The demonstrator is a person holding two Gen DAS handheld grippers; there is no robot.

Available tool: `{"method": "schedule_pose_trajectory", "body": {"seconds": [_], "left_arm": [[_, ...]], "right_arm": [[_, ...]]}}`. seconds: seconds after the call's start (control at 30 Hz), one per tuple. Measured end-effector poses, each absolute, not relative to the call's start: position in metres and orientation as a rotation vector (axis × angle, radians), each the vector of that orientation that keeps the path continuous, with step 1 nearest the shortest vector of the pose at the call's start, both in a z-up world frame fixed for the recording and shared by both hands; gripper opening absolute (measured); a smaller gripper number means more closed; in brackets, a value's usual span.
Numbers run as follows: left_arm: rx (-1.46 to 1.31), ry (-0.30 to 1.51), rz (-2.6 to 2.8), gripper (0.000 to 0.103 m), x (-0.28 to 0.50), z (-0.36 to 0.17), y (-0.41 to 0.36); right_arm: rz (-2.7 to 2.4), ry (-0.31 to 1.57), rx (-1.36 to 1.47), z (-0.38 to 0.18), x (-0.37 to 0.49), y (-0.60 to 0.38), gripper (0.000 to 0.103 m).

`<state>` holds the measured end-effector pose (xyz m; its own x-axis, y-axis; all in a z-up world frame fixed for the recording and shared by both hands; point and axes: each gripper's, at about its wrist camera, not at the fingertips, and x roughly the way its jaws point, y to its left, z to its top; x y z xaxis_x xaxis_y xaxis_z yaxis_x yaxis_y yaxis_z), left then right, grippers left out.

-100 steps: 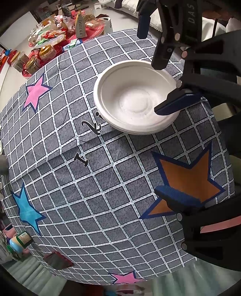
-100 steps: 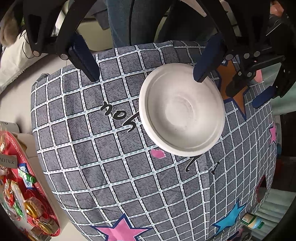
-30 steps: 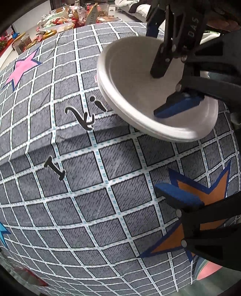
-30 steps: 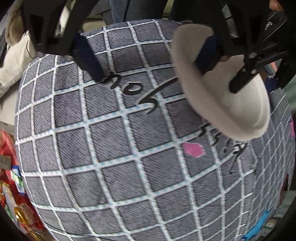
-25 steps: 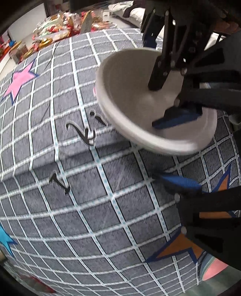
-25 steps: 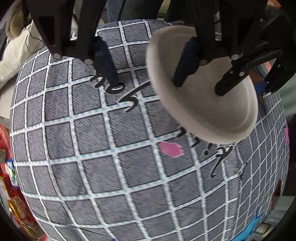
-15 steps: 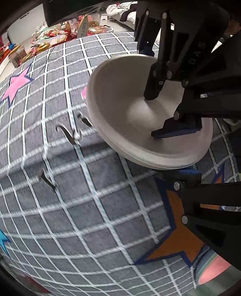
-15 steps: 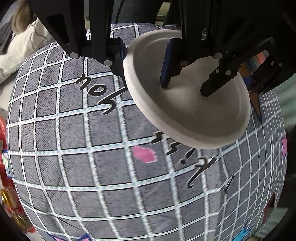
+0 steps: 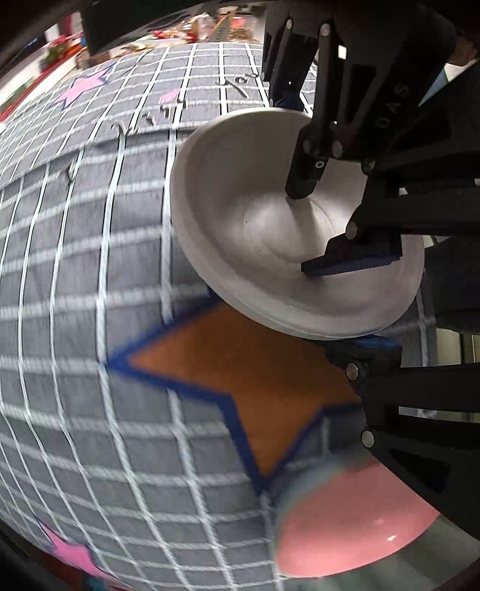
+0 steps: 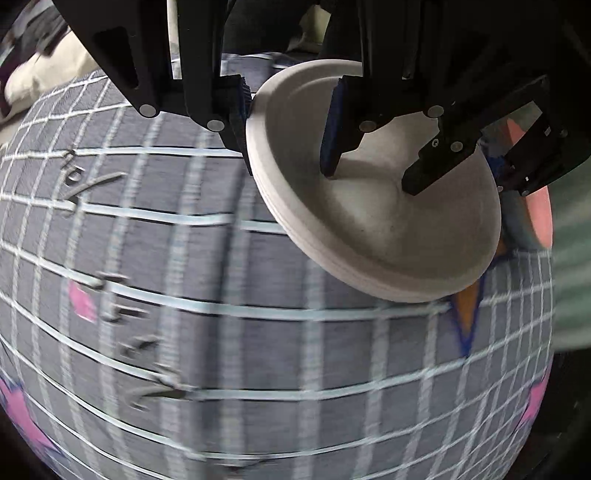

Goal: Organize plates and bowls
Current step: 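Lift the bowl stack with both grippers and carry it toward the pink plate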

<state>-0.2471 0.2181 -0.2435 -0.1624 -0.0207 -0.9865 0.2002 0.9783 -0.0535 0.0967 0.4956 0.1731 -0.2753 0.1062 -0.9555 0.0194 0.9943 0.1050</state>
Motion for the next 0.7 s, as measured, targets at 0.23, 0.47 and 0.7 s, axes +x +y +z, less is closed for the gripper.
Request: {"method": "schedule_pose_trajectory", "body": {"seconds": [0.23, 0.47, 0.7], "left_arm": [[0.078, 1.716, -0.153, 0.030, -0.262, -0.254, 0.263], [0.082, 1.706, -0.170, 0.030, -0.255, -0.251, 0.288], [0.083, 1.650, -0.177, 0.030, -0.220, -0.213, 0.292]], "right_arm": [[0.160, 1.858, -0.004, 0.167, 0.115, 0.541, 0.036], [0.147, 1.870, -0.005, 0.153, 0.117, 0.563, 0.036], [0.133, 1.850, -0.010, 0.169, 0.104, 0.553, 0.036]]}}
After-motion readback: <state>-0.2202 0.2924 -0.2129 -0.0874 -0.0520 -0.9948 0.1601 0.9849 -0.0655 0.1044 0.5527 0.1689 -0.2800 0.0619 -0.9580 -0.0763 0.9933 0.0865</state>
